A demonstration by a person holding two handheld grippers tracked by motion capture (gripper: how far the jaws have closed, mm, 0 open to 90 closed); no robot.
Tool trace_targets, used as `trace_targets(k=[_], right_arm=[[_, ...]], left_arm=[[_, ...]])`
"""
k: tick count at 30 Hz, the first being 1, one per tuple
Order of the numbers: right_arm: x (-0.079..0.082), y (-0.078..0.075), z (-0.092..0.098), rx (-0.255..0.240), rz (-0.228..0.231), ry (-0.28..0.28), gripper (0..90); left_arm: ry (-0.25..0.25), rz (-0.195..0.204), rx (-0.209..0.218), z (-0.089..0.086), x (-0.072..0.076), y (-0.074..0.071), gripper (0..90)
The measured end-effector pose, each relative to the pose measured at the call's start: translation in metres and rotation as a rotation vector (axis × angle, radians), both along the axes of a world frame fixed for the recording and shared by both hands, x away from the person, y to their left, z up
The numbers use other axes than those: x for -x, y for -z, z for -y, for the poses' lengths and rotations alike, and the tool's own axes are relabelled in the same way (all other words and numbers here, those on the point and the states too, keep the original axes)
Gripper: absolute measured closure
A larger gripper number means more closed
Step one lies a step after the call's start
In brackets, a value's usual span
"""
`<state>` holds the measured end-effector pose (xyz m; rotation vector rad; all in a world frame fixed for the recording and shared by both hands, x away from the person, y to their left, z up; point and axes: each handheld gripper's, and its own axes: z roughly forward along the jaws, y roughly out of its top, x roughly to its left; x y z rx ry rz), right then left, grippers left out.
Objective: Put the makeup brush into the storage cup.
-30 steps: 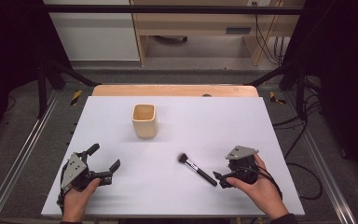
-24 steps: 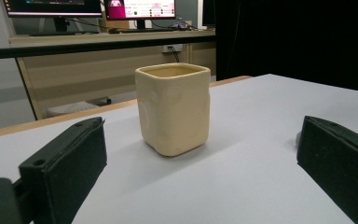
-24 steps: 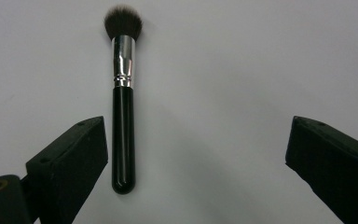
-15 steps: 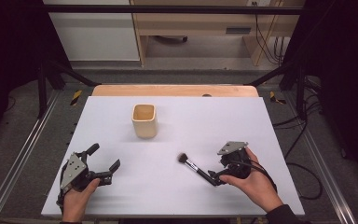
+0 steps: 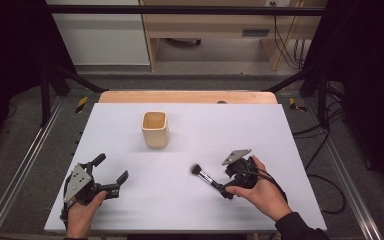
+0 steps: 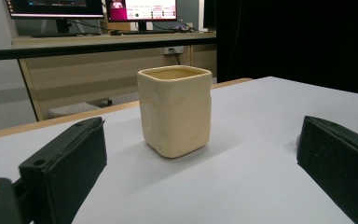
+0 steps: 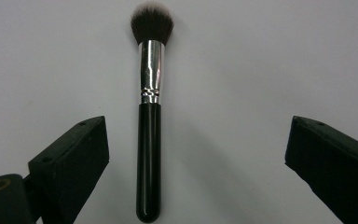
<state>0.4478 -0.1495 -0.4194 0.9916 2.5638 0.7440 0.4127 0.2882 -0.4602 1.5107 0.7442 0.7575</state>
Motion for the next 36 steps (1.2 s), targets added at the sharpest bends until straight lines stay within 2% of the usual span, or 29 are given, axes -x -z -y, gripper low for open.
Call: trace_targets(k=[13,30,36], right_arm=[[-0.01,0.007,-0.016,0.013,-0.026,-0.003,6.1],[-0.015,0.019,-0.034,0.025,-0.063,-0.02,6.3],[-0.015,0.023,-0.037,0.03,-0.072,-0.025,11.4]], left_arm=[[0.003,0.0,-0.001,0.0,0.0,0.0,1.2],[0.004,0.001,-0.001,0.0,-0.001,-0.001,1.3],[0.004,0.002,0.0,0.0,-0.001,-0.001,1.3]])
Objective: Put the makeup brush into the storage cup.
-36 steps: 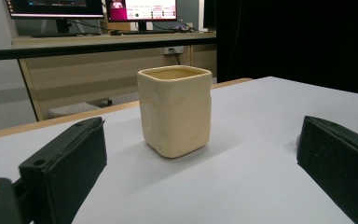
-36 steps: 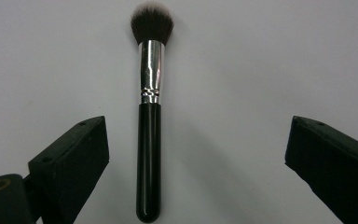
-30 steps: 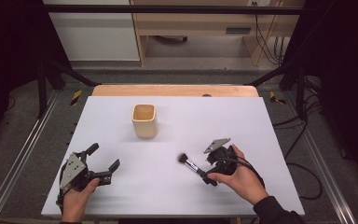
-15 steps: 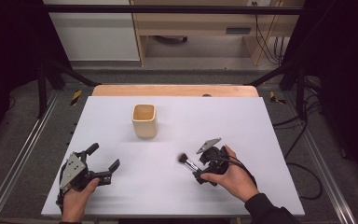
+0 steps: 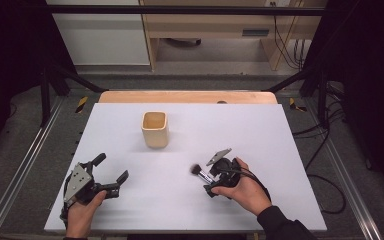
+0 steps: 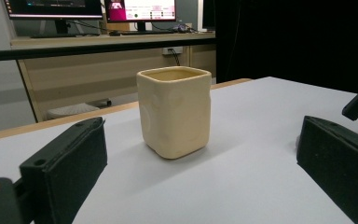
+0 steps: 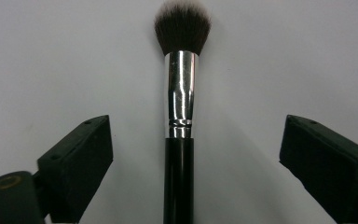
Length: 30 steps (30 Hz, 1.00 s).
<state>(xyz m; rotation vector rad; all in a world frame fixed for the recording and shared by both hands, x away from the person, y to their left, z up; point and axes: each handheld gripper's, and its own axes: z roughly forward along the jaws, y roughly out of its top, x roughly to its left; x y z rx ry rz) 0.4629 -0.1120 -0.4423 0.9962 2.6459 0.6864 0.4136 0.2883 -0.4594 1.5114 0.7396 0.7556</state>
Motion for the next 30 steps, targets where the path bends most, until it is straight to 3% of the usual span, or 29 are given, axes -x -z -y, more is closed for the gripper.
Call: trace_targets(k=[4,5,8,9,11,23,30], right_arm=[[0.001,0.002,0.0,0.013,-0.002,-0.012,21.1],[0.001,0.002,0.0,0.014,-0.011,-0.025,29.8],[0.001,0.002,0.0,0.015,-0.015,-0.021,35.0],[0.001,0.002,0.0,0.016,-0.025,-0.03,42.5],[0.001,0.003,0.0,0.017,-0.032,-0.03,47.0],[0.001,0.009,0.002,0.029,-0.084,-0.005,65.5],[0.001,0.011,0.001,0.041,-0.089,-0.01,73.0]], left_arm=[[0.0,0.0,-0.002,0.0,0.0,0.0,1.4],[0.0,0.0,-0.003,0.0,0.0,0.0,1.4],[0.0,-0.001,-0.004,0.0,0.0,0.0,1.4],[0.0,-0.001,-0.004,0.0,0.0,0.0,1.4],[0.0,0.0,-0.005,0.0,0.0,0.0,1.4],[0.004,0.0,-0.008,0.001,0.0,0.0,1.6],[0.004,-0.001,-0.01,0.001,0.0,0.0,1.6]])
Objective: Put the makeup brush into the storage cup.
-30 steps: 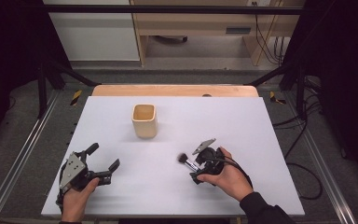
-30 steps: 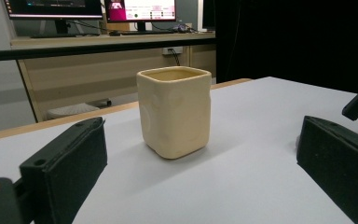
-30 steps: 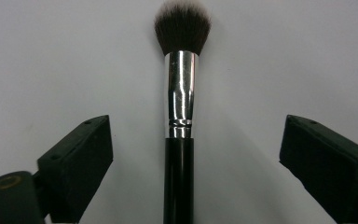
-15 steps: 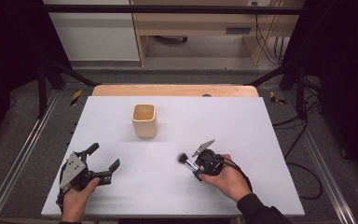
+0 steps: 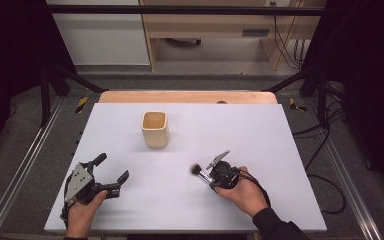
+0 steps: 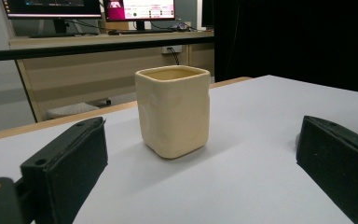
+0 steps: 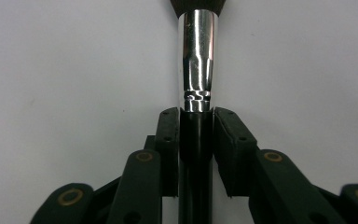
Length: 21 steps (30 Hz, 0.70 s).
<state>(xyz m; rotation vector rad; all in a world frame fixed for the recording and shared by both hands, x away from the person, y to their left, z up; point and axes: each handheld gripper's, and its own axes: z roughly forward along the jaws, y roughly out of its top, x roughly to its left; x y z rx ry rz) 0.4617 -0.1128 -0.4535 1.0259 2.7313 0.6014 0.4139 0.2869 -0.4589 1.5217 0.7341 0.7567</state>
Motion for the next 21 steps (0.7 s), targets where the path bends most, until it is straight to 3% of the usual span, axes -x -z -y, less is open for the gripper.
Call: trace_targets(k=[6,10,20,21], right_arm=[[0.001,0.0,0.0,-0.002,-0.003,0.01,74.1],[0.001,-0.003,0.002,-0.028,0.004,0.011,74.2],[0.001,-0.019,0.015,-0.153,0.079,0.046,74.3],[0.0,-0.022,0.018,-0.188,0.112,0.051,74.2]], left_arm=[[0.003,0.005,0.001,0.001,0.001,-0.002,1.7],[0.002,0.006,0.001,0.001,0.002,-0.002,1.9],[0.003,-0.001,0.011,0.003,0.003,-0.002,2.0],[0.005,-0.004,0.014,0.003,0.003,-0.002,2.1]])
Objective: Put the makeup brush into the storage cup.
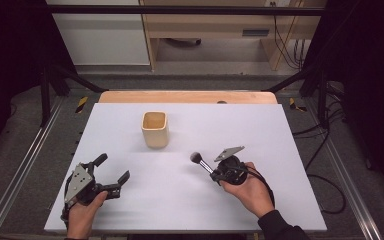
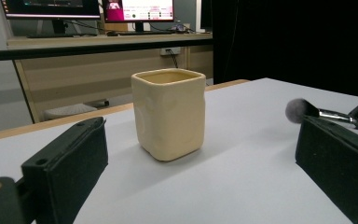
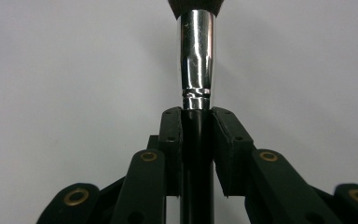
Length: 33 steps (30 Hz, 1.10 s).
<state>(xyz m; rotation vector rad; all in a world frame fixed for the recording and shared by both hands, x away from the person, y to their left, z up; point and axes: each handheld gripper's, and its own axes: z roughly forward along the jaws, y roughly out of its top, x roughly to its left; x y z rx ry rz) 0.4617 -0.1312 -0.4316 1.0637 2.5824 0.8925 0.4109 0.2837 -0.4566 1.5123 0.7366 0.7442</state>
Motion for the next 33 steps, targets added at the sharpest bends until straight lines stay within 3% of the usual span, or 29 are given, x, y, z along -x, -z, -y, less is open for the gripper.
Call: trace_targets(k=[5,8,11,12,14,16,17,18,20,22,27,28,33], right_arm=[[0.0,-0.006,0.006,-0.067,0.055,0.002,74.3],[0.0,-0.009,0.012,-0.145,0.105,0.011,74.3],[0.0,-0.009,0.014,-0.176,0.131,0.015,74.3],[0.0,-0.01,0.014,-0.222,0.163,0.012,74.2],[0.0,-0.01,0.014,-0.244,0.175,0.014,74.3],[-0.001,-0.01,0.01,-0.305,0.234,0.011,74.3],[-0.001,-0.01,0.01,-0.305,0.234,0.011,74.3],[-0.002,-0.009,0.006,-0.344,0.278,0.002,74.3],[-0.002,-0.009,0.004,-0.36,0.289,0.003,74.3],[-0.003,-0.006,-0.001,-0.411,0.347,0.011,74.3],[-0.002,-0.005,-0.005,-0.427,0.383,0.006,74.3],[0.0,-0.005,-0.004,-0.449,0.393,0.001,74.3],[0.004,-0.005,-0.009,-0.481,0.414,-0.013,74.2]], left_arm=[[0.005,-0.012,0.002,0.002,0.001,0.0,2.1],[0.01,-0.013,0.0,0.005,0.003,0.0,2.1],[0.022,-0.016,0.004,0.008,0.005,-0.001,2.2],[0.029,-0.019,0.003,0.009,0.006,-0.002,2.4],[0.038,-0.025,0.001,0.011,0.006,-0.003,2.3],[0.076,-0.039,-0.003,0.014,0.006,-0.004,4.2],[0.076,-0.039,-0.003,0.014,0.006,-0.004,4.3],[0.079,-0.041,-0.002,0.016,0.007,-0.006,4.3],[0.087,-0.045,0.0,0.018,0.007,-0.007,4.3],[0.09,-0.05,0.0,0.023,0.008,-0.011,4.1],[0.095,-0.077,0.019,0.03,0.007,-0.014,3.9],[0.104,-0.088,0.029,0.035,0.005,-0.016,3.9],[0.111,-0.105,0.023,0.048,0.002,-0.021,3.6]])
